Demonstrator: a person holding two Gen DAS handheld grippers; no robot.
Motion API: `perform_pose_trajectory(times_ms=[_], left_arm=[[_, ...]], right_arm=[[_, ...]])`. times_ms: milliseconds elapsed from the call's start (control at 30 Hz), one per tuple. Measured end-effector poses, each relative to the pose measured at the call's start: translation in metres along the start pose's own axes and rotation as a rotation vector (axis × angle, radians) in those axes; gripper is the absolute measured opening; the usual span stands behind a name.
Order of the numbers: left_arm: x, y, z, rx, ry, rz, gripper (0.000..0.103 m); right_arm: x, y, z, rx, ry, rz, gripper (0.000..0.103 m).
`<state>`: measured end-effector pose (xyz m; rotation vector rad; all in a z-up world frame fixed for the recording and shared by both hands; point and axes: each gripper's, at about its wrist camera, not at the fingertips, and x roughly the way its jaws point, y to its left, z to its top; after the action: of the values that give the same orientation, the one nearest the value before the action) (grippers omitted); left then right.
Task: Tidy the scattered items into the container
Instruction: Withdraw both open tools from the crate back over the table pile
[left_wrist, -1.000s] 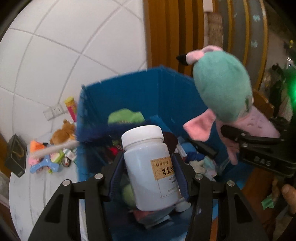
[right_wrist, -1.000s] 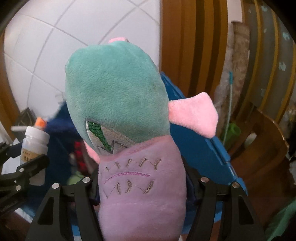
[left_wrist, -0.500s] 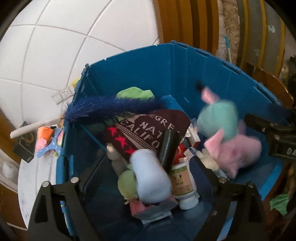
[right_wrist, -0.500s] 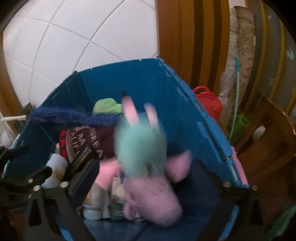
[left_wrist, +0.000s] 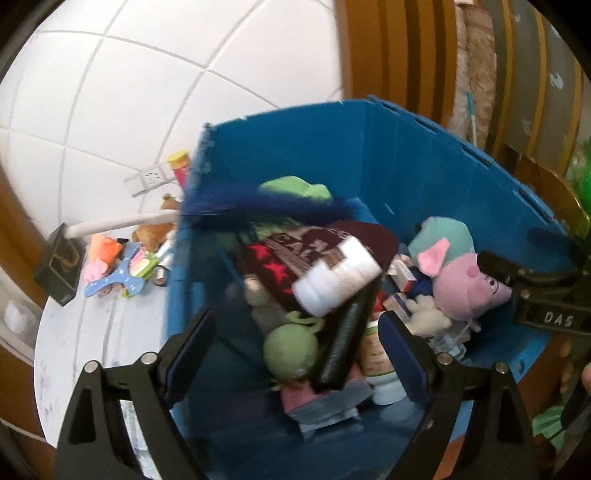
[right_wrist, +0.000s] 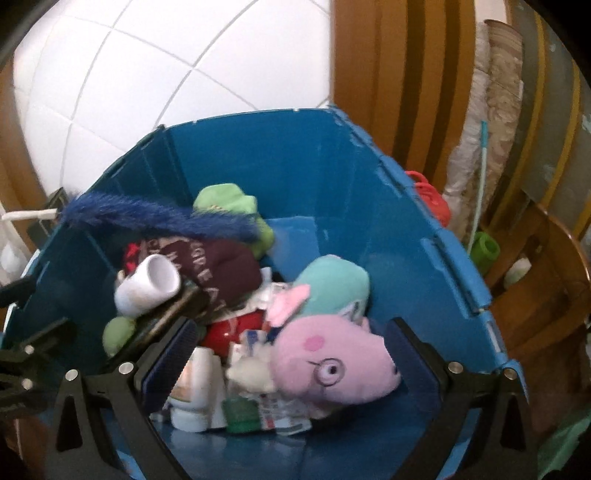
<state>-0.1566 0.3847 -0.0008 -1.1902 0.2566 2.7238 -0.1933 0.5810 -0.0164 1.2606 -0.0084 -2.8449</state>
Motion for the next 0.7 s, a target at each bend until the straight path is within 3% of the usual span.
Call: perform_pose_trajectory(times_ms=[267, 700], left_arm=[[-0.032, 0.081, -0.023, -0.129, -0.040, 0.104, 0.090], [-0.067, 0.211, -0.121, -0.299, -0.017, 0.258, 0.090]], right_arm=[[-0.011, 0.078, 0.005, -0.081, -0.034, 0.103, 0.103], [-0.027, 0.259, -0.006, -0.287, -0.065, 0.236, 0.103]])
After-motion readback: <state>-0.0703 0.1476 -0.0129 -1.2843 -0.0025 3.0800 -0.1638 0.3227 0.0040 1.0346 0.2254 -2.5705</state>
